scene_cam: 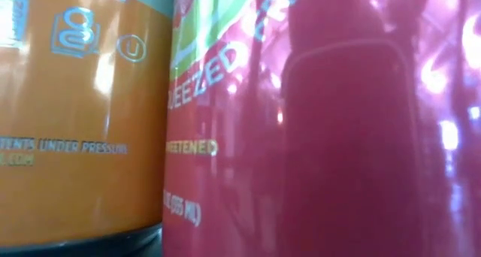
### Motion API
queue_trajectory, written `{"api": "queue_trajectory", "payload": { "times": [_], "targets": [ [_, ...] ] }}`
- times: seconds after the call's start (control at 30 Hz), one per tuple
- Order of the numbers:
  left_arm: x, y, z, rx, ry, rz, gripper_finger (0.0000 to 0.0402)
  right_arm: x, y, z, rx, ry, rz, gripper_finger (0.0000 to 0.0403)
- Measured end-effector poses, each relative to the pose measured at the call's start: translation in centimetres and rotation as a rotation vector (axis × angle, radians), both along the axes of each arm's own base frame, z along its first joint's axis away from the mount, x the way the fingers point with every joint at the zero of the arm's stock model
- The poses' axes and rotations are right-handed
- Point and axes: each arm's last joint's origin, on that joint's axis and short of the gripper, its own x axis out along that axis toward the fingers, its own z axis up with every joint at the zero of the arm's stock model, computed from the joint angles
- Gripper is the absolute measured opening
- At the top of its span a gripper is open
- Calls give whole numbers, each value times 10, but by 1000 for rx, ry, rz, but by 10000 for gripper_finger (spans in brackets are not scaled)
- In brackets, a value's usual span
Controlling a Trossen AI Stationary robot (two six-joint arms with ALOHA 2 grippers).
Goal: Sort soda cans
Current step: Put the left pink soda can into the center transparent bin
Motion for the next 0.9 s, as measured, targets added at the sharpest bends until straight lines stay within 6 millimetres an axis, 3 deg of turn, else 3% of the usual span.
{"api": "queue_trajectory", "payload": {
  "times": [0.47,0.9],
  "targets": [
    [9,3,-45,55,228,53,325,0,0,0,14,4,-8,0],
    [12,3,-49,65,218,56,325,0,0,0,11,6,-6,0]
  ]
}}
